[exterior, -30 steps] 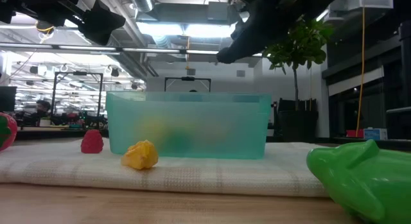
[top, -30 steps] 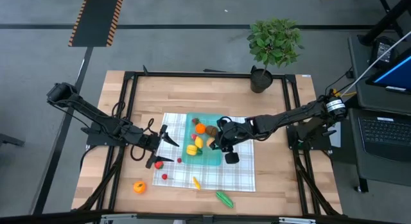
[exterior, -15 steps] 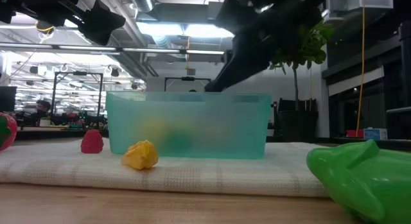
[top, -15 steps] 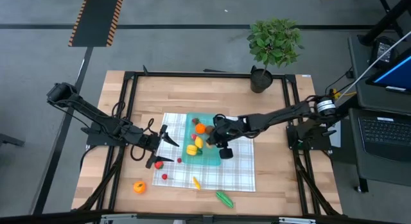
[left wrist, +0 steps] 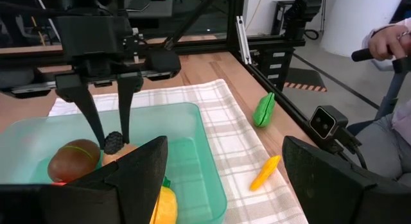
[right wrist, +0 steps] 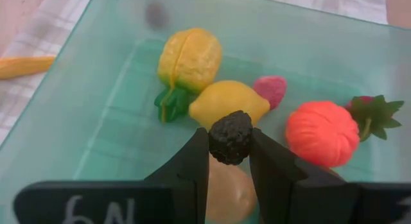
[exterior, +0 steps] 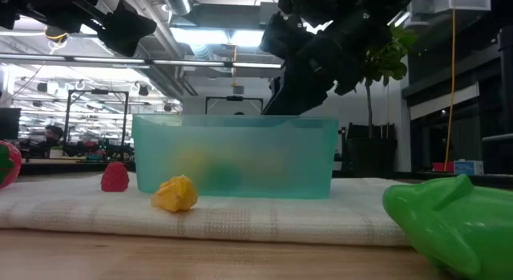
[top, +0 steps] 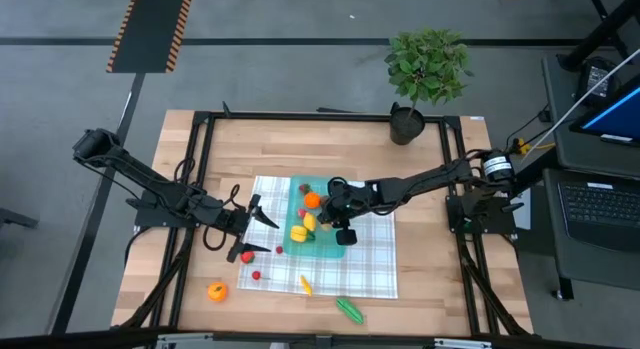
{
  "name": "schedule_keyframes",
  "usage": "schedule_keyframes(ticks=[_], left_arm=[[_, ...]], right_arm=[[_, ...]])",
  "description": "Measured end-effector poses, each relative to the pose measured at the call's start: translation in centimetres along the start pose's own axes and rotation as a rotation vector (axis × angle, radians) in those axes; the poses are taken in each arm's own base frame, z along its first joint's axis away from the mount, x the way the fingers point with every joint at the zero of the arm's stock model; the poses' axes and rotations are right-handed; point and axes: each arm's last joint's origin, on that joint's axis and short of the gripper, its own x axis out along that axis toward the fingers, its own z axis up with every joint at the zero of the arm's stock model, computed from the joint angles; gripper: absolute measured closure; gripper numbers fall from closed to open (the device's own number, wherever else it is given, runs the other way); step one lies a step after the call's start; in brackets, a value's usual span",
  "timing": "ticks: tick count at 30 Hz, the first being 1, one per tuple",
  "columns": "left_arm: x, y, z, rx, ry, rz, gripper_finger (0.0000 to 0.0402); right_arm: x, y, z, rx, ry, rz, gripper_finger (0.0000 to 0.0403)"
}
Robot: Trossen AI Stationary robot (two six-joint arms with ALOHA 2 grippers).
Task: Pick and placing Produce into tupperware
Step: Put the blackberry into the blue bin
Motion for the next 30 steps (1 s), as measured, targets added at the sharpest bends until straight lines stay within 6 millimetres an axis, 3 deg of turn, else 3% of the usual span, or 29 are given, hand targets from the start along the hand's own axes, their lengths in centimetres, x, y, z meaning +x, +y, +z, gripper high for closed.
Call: schedule_keyframes(ticks=[19,30], left_arm=[[0.00,0.00,0.00,0.000,0.000,0.000,0.0104],[0.00,0.00,0.00,0.000,0.000,0.000,0.0104]], right_arm=[[0.66,-0.44,-0.39,0.011,0.010,-0.008,0.0309],[0.65,-0.50,-0.39,0.017,0.010,-0.015,0.0266]])
